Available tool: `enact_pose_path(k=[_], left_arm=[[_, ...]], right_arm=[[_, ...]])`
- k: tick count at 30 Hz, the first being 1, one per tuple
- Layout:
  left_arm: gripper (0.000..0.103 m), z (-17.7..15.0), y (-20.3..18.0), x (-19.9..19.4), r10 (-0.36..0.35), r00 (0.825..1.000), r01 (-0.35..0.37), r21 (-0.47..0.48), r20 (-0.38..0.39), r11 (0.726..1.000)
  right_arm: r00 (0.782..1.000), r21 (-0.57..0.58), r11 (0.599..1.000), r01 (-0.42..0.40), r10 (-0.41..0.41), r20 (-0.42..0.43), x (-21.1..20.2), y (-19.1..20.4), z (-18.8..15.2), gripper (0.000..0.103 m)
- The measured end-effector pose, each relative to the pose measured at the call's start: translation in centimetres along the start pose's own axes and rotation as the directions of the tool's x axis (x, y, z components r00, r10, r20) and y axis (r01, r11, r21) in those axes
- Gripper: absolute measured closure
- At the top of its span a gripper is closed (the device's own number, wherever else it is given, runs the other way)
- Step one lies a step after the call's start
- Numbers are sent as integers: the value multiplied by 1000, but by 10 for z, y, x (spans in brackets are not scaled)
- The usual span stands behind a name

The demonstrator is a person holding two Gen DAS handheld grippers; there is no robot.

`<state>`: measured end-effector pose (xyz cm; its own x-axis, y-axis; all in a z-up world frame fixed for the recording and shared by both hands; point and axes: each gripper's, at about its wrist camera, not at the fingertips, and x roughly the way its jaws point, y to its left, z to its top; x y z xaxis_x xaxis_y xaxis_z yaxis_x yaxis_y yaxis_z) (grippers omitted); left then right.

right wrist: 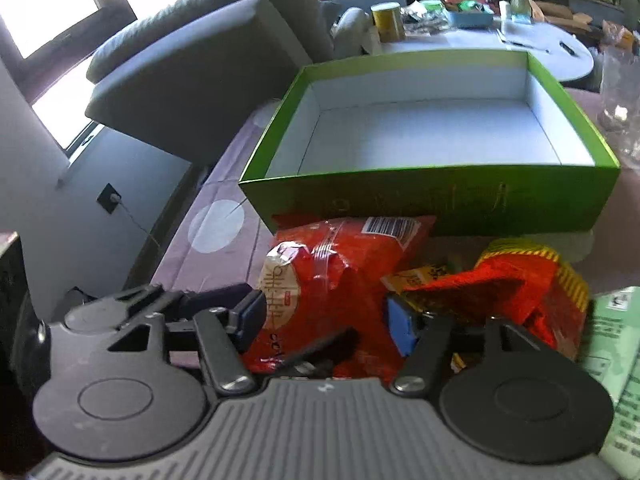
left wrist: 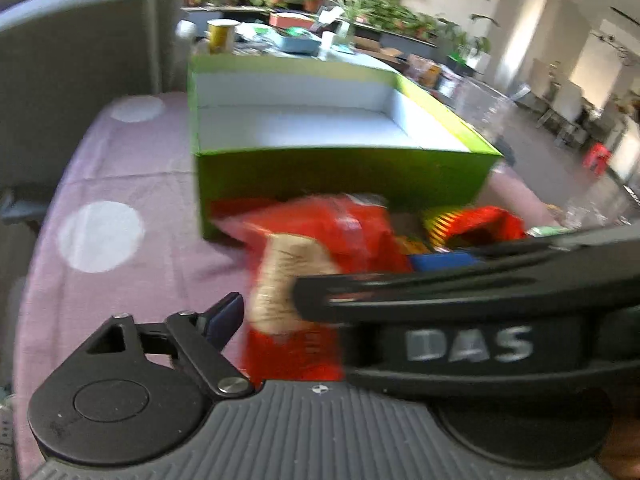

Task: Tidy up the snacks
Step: 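Close the right gripper on the red bag and lift it, then carry the red bag over the green box and open the right gripper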

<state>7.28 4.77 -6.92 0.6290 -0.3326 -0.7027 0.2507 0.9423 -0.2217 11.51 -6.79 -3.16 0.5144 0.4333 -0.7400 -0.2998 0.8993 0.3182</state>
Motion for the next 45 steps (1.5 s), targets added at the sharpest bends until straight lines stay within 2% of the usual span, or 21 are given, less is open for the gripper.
enact_pose_path(k=[1,4,6,9,16,22,26,35,45], left_arm=[[26,-1,-5,-1,17,1000,-17,10,14,1000],[29,-2,-16,-11,25,999,-28,67,45,997],[30,-1,-19,-21,19,998,-23,68,59,997],[30,1,-27,-38,25,996,-32,78,88,996],[30,15,-49,-80,47,978,-76,135,205,988],[30,45,-55,-91,38,963,-86,169,268,982],[30,70,-55,-86,25,961,-76,176,276,981],[30,112,-47,-72,13,964,-56,155,265,986],[29,122,-25,-31,15,979,-39,114,201,993]], right_arm=[[1000,-5,1000,-6,6,-10,3,0,1,42],[1000,-32,999,-5,5,2,1,-1,-1,54],[1000,-17,999,-29,29,7,-6,-6,-1,62],[998,5,998,-67,67,18,-18,-9,-1,66],[984,-32,992,-121,124,129,-60,5,7,66],[967,-54,987,-153,160,199,-81,4,29,66],[959,-68,986,-151,163,231,-83,0,49,66],[951,-61,977,-203,211,225,-78,-17,88,66],[956,-10,968,-252,251,153,-40,-37,113,66]])
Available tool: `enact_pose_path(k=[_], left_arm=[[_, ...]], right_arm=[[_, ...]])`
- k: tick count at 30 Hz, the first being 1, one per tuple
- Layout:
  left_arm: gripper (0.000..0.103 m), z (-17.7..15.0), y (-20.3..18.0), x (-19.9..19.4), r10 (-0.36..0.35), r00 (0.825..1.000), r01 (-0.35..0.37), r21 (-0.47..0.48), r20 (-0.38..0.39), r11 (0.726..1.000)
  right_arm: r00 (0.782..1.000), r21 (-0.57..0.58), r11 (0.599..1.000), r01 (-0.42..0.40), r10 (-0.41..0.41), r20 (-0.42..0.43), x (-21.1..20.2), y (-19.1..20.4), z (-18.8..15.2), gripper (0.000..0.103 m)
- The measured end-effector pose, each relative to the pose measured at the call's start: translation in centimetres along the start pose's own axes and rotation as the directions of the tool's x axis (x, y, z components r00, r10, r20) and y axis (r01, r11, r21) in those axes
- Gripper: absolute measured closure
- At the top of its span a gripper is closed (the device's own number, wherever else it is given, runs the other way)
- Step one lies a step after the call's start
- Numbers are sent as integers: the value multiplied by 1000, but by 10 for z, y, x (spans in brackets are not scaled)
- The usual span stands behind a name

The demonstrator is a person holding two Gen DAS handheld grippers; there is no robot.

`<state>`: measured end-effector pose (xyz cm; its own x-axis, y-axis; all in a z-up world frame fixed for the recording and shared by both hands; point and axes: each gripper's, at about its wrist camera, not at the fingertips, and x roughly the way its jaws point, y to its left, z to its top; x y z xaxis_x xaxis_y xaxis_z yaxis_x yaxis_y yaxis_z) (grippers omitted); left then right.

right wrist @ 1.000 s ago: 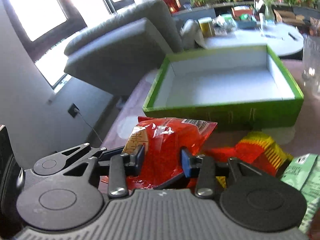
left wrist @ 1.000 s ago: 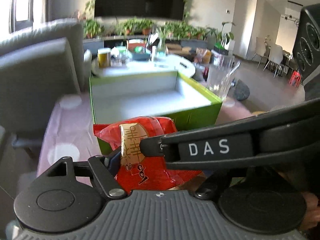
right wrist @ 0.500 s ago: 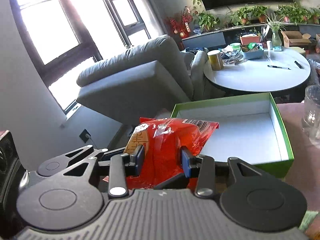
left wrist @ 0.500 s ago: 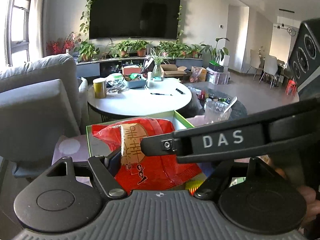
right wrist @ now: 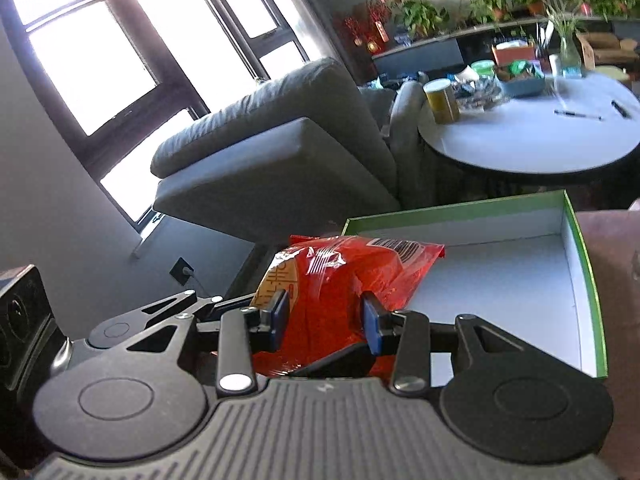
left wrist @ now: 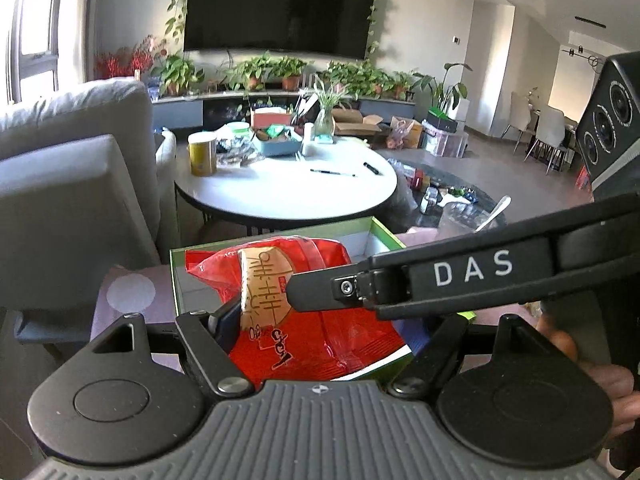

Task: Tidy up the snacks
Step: 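Carry the red bag over the green box and open the right gripper, then withdraw the right gripper from the box back toward the snack pile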

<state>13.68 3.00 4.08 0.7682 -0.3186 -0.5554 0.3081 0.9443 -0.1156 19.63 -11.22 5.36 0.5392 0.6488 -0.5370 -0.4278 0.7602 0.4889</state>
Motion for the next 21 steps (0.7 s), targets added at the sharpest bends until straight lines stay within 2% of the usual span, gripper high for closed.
enact_pose_path(k=[11,14,17,21], left_arm=[[29,-14,19,43,4,997,-4,-9,-72,1000],[28,-20,24,49,37,996,-36,7,-82,999],[26,-28,32,47,87,991,-87,5,-101,996],[21,-34,34,32,98,992,-99,-8,-82,995]], right_arm=[[998,39,999,18,-15,-60,36,-24,-5,66],[997,35,999,16,-14,-72,44,-27,-7,66],[995,37,999,28,-24,-101,53,-30,-12,66],[995,47,998,43,-39,-88,44,-36,-14,65]])
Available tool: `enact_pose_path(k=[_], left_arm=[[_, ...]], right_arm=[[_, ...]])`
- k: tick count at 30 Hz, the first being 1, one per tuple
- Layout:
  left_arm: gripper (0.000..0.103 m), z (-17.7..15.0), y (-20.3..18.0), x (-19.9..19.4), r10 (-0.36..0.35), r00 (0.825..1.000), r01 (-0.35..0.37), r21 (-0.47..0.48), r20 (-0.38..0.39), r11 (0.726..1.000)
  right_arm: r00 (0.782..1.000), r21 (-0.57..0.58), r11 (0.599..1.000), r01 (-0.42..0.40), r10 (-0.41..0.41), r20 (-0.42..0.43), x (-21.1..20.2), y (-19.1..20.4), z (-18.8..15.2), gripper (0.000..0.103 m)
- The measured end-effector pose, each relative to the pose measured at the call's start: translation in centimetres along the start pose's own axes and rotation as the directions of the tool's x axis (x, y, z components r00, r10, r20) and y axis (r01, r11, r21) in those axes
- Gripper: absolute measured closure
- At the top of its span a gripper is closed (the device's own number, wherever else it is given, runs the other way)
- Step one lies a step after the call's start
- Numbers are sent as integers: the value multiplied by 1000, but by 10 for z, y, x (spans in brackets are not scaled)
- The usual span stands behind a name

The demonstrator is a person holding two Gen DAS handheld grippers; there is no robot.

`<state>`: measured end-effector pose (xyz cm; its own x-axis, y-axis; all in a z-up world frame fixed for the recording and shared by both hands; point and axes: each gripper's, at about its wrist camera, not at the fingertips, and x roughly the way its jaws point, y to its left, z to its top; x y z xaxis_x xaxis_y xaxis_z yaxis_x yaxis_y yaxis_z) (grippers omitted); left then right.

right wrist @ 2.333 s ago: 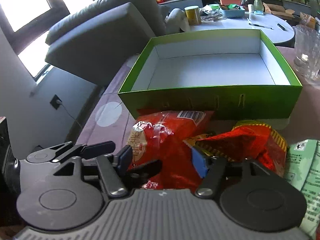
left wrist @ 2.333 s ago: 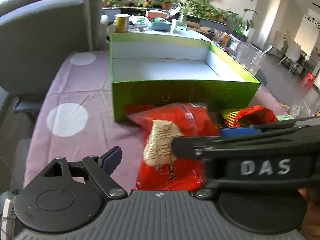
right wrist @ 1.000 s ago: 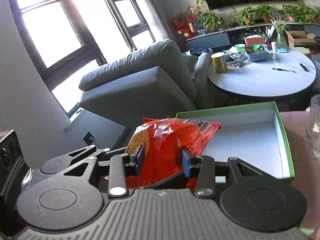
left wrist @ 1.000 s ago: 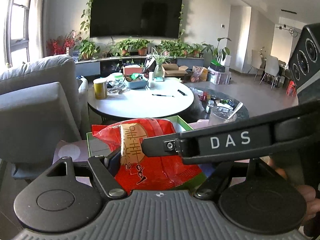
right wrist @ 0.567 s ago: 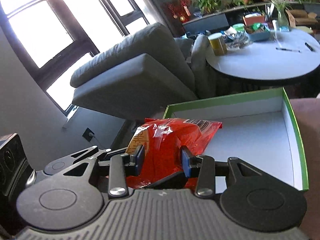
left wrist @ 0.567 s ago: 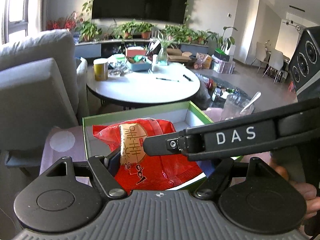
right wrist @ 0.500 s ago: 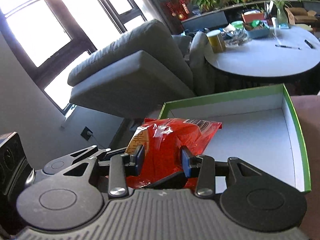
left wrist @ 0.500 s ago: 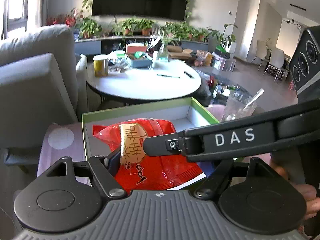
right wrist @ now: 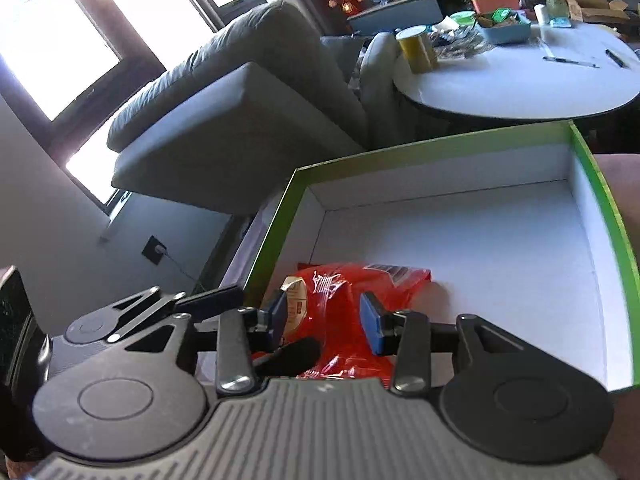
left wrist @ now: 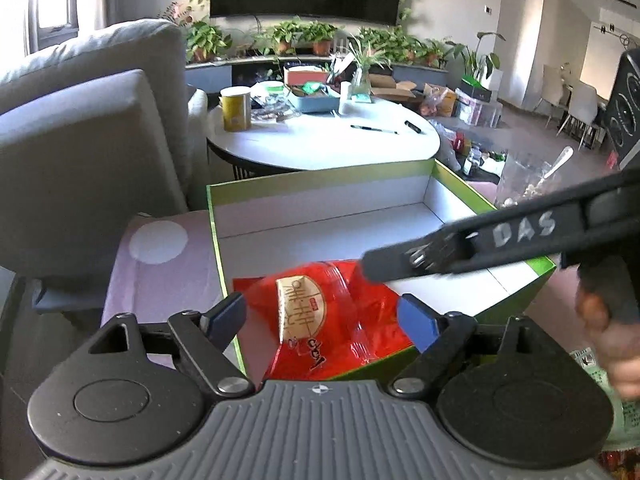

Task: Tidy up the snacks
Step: 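Withdraw the right gripper from the box back toward the snack pile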

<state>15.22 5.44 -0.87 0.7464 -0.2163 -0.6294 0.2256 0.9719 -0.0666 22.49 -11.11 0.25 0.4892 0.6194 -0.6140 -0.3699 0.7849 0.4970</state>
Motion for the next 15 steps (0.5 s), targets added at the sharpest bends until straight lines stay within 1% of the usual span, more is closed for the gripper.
enact_pose_path(k=[4,5,6,9,15], left_arm=[[20,-2,0,-14,27,999,-27,-16,21,1000],[19,-3,0,-18,35,999,-34,-20,23,999],[19,-5,-1,-22,40,999,-39,-23,27,999],[17,-13,-5,-34,35,999,-34,-15,41,999],[17,-27,-9,-57,49,998,-49,-16,48,999]], right_arm=[[999,-7,1000,15,-14,33,-19,0,-2,65],[999,-9,1000,17,-16,39,-24,1,-3,64],[999,-13,1000,18,-17,47,-29,3,-4,60],[997,-40,999,14,-11,74,-47,7,-12,56],[993,-114,993,42,-28,118,-72,21,-34,56]])
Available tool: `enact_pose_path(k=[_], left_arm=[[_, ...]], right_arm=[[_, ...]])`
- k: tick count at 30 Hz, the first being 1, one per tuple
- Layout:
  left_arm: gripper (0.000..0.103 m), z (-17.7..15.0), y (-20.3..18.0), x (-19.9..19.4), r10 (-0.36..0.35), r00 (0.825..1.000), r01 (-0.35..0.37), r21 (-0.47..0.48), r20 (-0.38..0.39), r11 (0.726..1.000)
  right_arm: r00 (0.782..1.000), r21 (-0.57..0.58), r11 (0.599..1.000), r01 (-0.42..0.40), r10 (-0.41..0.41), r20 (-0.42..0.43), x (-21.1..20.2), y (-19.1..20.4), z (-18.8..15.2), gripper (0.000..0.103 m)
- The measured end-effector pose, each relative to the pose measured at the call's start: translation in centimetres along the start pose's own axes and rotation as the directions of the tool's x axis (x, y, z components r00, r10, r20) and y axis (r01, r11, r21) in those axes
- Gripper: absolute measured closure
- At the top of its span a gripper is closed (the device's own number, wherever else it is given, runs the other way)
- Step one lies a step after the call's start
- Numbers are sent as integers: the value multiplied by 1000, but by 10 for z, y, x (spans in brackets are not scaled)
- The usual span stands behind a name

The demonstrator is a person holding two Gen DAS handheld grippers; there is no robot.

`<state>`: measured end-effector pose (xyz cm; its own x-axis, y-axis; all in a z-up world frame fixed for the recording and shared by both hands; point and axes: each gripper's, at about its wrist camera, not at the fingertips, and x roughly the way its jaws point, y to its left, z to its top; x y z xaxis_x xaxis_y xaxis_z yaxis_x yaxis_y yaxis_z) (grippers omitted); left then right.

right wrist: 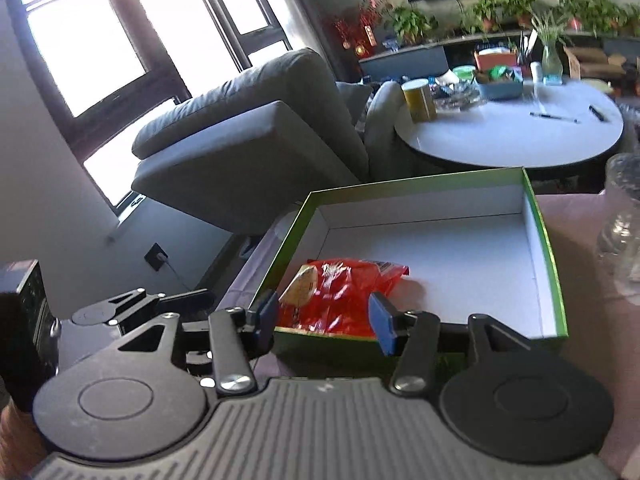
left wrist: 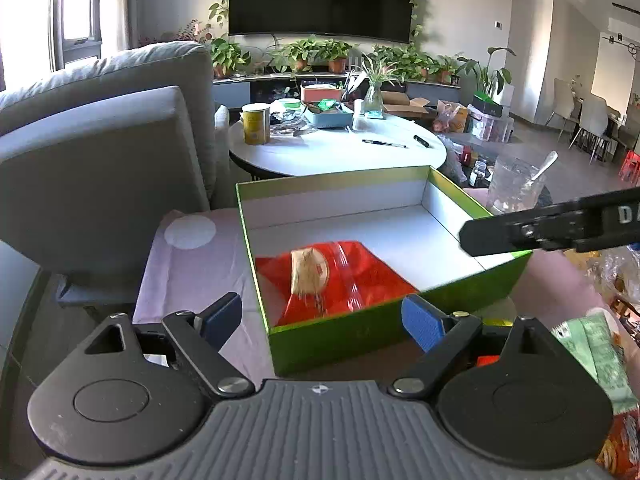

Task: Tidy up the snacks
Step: 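Withdraw the right gripper from the box back toward the snack pile, then grasp the bread loaf in clear bag with the right gripper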

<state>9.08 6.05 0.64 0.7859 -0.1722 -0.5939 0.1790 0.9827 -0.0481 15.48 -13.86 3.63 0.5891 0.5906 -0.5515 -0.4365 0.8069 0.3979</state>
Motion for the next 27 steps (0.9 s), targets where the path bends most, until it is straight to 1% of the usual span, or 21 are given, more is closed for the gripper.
enact_pose_path(k=[5,9,11,14,16,18,21,23,27], left_arm=[[17,-16,-1,-19,9,1000,-9,-10,-1,1000],[17,-31,-3,-36,20,1000,-20,-14,-3,1000],[17,-38,-3,-43,22,1000,-22,-8,-5,1000],[17,-49,-2,-53,43,999,-43,0,-9,999],[17,-58,2,-59,61,998,-62,-10,-19,998],[17,-68,6,-65,77,996,-78,-28,-37,997],[17,-83,8,-76,89,994,-92,-45,-61,995],[17,-95,12,-85,84,994,-89,-66,-74,994],[17,-118,19,-102,57,994,-69,-128,-95,989]], right_arm=[[999,-44,999,6,-4,32,-20,10,-18,55],[999,-64,998,9,-7,31,-29,14,-31,53],[1000,-74,997,-12,13,15,-33,19,-40,53],[999,-118,992,-46,46,-6,-39,29,-55,53],[998,-153,987,-57,55,-19,-41,39,-66,52],[998,-185,981,-63,58,-36,-41,46,-77,49],[997,-225,972,-66,54,-62,-40,55,-93,48],[996,-215,974,-72,57,-75,-40,56,-99,48],[989,-187,975,-124,106,-105,-42,60,-107,48]])
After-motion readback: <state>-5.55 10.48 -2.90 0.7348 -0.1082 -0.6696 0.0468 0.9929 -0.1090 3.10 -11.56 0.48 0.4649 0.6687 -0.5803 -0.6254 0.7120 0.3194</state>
